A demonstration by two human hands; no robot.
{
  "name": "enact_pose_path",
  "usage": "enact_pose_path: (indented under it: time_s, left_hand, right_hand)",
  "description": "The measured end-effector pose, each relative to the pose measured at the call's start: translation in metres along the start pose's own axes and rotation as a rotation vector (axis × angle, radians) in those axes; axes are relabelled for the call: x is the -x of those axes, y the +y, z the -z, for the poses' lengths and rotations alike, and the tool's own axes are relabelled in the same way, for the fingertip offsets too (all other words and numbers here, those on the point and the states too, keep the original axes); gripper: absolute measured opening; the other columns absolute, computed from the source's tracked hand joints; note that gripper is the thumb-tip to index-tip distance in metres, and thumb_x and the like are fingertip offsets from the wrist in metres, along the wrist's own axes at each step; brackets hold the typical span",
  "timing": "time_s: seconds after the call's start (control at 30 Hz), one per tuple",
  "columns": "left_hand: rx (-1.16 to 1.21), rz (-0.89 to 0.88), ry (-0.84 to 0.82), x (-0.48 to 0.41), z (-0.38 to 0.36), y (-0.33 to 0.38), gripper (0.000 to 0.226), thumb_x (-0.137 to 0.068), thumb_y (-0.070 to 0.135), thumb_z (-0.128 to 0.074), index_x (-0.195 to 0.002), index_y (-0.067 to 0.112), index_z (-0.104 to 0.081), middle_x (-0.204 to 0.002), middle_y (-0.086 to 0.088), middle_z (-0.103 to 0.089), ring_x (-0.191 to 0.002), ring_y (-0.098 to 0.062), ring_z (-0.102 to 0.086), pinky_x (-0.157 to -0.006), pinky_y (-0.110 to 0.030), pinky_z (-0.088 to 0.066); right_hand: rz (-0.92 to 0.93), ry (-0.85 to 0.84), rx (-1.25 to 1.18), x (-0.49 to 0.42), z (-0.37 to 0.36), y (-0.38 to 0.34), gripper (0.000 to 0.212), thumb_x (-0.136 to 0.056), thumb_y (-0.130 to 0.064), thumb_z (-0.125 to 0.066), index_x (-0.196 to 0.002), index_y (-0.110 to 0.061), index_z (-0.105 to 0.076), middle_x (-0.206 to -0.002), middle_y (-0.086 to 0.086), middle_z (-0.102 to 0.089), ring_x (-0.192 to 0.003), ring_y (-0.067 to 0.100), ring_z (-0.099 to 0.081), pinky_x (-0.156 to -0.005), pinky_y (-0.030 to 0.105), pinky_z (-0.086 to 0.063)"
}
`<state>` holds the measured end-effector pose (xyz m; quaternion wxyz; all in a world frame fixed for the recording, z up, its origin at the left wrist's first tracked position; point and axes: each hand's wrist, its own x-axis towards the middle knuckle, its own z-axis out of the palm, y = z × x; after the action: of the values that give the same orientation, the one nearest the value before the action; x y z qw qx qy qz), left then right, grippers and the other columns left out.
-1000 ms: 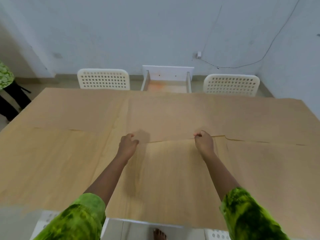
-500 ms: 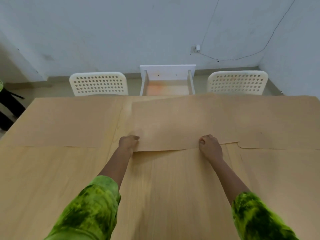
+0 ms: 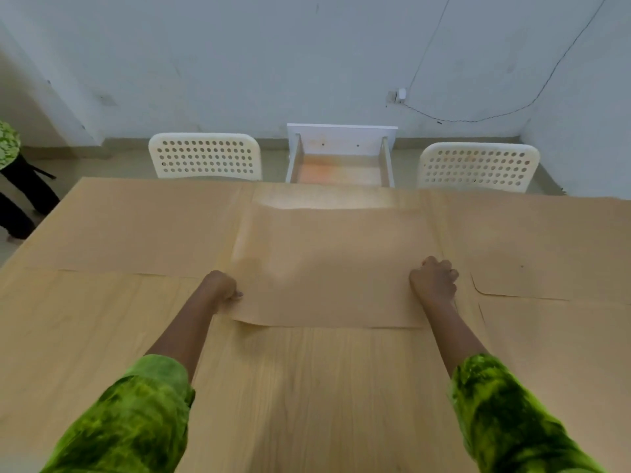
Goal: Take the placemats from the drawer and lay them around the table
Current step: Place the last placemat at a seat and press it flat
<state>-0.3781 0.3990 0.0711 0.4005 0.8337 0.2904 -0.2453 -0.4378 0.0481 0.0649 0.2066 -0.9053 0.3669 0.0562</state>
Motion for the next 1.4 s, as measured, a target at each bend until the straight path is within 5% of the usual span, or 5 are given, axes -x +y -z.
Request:
enact_pose_path:
  time_s: [0.2, 0.43, 0.8, 1.2, 1.4]
  left_hand:
    - [0.098, 0.005, -0.045, 0.002, 0.017, -0.013, 0.041, -0.08, 0.006, -0.068, -0.117, -0.004, -0.052, -0.121, -0.023, -0.056, -0.111, -0.044, -0.055, -0.09, -0.058, -0.048]
    - [0.079, -0.197, 0.079, 0.009, 0.009, -0.021, 0.022, -0.086, 0.005, -0.054, -0.065, 0.01, -0.05, -0.09, -0.02, -0.055, -0.086, -0.032, -0.055, -0.068, -0.033, -0.035]
    - [0.17, -0.332, -0.102, 0.033, 0.003, -0.02, 0.07, -0.084, -0.013, -0.036, -0.146, 0.02, -0.035, -0.146, -0.002, -0.04, -0.129, -0.031, -0.043, -0.099, -0.039, -0.041]
    - [0.505, -0.418, -0.178, 0.072, 0.065, -0.065, 0.056, -0.083, -0.017, -0.036, -0.122, 0.014, -0.061, -0.098, -0.001, -0.068, -0.084, -0.018, -0.062, -0.059, -0.019, -0.053]
    - [0.468, -0.417, -0.148, 0.083, 0.144, -0.154, 0.05, -0.082, -0.016, -0.042, -0.101, 0.024, -0.066, -0.098, -0.006, -0.067, -0.093, -0.026, -0.057, -0.068, -0.03, -0.045]
  right_hand:
    - [-0.191, -0.052, -0.149, -0.004, 0.003, -0.001, 0.057, -0.085, -0.021, -0.06, -0.133, -0.003, -0.036, -0.139, 0.021, -0.035, -0.124, 0.038, -0.04, -0.099, 0.043, -0.04]
    - [-0.321, -0.058, -0.207, -0.001, 0.006, -0.006, 0.058, -0.083, -0.02, -0.064, -0.132, -0.004, -0.038, -0.141, 0.016, -0.033, -0.129, 0.033, -0.032, -0.101, 0.042, -0.036]
    - [-0.373, -0.137, -0.799, 0.003, 0.012, 0.018, 0.031, -0.074, 0.003, -0.068, -0.104, 0.003, -0.061, -0.115, 0.02, -0.061, -0.101, 0.034, -0.058, -0.085, 0.038, -0.048]
    - [-0.11, -0.071, -1.047, 0.063, 0.021, 0.014, 0.04, -0.083, 0.011, -0.057, -0.12, -0.003, -0.057, -0.104, 0.007, -0.047, -0.087, 0.017, -0.05, -0.08, 0.023, -0.051]
    - [-0.033, -0.182, -1.083, 0.155, -0.018, -0.014, 0.031, -0.088, 0.001, -0.056, -0.063, -0.017, -0.052, -0.068, -0.001, -0.047, -0.061, 0.01, -0.041, -0.056, 0.022, -0.034]
